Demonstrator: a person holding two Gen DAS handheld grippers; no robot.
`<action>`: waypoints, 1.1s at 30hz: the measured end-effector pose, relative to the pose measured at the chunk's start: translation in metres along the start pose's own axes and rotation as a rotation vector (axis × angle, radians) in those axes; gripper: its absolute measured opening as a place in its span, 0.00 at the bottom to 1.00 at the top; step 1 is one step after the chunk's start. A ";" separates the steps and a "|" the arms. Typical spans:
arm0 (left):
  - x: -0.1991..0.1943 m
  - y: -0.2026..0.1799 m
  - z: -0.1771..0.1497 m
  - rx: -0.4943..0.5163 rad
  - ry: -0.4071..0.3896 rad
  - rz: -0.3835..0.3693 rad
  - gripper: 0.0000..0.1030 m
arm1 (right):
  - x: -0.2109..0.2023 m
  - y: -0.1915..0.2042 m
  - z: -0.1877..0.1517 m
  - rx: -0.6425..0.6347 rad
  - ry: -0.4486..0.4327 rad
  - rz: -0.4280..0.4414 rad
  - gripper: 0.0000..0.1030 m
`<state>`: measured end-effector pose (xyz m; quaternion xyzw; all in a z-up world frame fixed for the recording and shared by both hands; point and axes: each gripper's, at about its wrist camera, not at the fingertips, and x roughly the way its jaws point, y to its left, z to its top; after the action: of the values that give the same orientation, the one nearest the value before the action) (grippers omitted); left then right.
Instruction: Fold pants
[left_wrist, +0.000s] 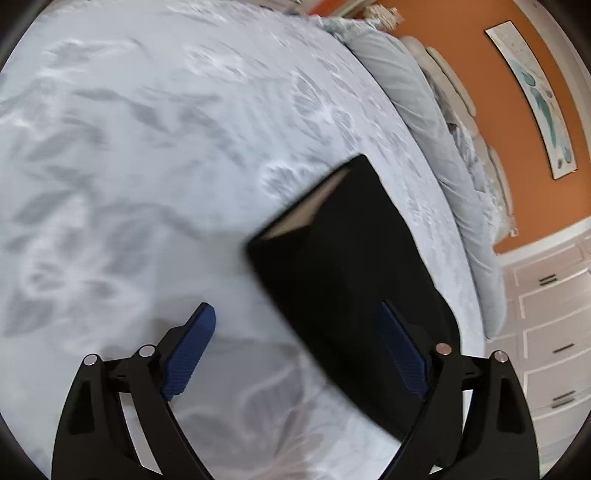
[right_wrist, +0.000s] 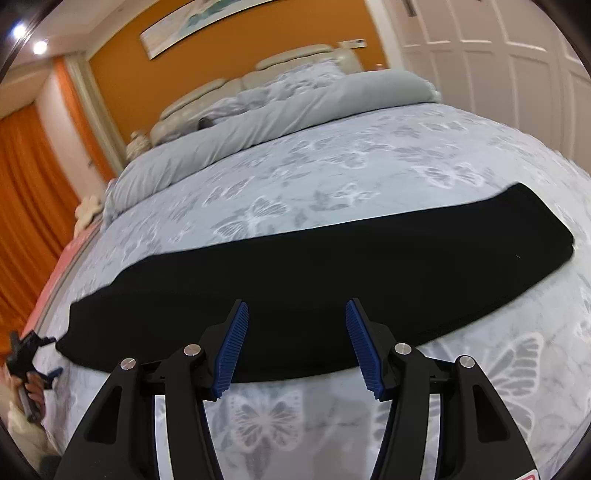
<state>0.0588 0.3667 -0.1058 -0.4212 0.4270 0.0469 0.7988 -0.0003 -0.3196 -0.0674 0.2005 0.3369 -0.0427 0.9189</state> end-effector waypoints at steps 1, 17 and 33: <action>0.005 -0.004 -0.001 -0.002 0.002 0.005 0.91 | -0.002 -0.005 0.001 0.018 0.001 -0.007 0.56; 0.030 -0.018 -0.005 -0.036 0.039 -0.006 0.27 | 0.005 -0.222 0.017 0.507 0.018 -0.152 0.73; -0.045 -0.044 -0.019 0.110 0.096 0.014 0.10 | -0.056 -0.218 0.044 0.440 -0.028 0.023 0.08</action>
<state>0.0371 0.3380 -0.0511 -0.3756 0.4695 0.0088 0.7990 -0.0633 -0.5405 -0.0753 0.3994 0.3046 -0.1075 0.8580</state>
